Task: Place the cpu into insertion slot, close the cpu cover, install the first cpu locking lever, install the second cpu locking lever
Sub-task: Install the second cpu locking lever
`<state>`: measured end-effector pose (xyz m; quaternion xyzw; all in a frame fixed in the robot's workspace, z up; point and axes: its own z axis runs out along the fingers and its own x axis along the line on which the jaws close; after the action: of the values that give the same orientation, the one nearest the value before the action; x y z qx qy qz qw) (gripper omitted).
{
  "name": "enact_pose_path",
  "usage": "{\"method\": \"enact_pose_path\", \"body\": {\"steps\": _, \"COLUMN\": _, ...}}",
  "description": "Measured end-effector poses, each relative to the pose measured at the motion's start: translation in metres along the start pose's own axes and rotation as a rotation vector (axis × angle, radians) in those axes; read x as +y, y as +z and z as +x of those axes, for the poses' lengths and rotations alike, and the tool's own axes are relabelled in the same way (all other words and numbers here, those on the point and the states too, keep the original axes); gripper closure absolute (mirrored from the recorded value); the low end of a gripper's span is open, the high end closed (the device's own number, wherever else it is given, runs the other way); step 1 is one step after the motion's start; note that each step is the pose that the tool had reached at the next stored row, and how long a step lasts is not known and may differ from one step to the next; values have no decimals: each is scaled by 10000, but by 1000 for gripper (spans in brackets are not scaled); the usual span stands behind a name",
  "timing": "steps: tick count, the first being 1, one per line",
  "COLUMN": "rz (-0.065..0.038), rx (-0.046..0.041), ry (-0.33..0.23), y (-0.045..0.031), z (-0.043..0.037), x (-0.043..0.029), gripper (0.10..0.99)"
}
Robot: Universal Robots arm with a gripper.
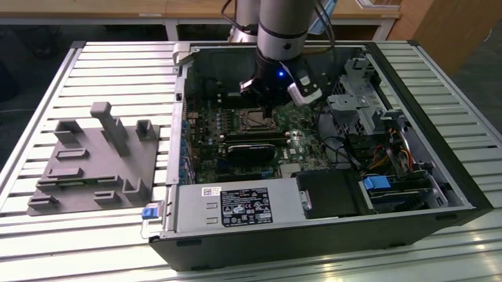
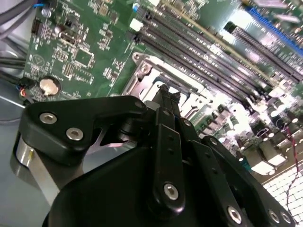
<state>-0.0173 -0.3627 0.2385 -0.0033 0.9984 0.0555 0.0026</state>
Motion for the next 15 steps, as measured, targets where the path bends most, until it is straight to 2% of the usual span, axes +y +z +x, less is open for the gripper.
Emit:
{"method": "enact_pose_path", "body": {"steps": 12, "rz": 1, "rx": 0, "ry": 2, "y": -7, "z": 21, "x": -158, "gripper": 969}}
{"method": "enact_pose_path", "body": {"steps": 15, "rz": 0, "rx": -1, "ry": 0, "y": -8, "z": 87, "x": -174, "gripper": 969}}
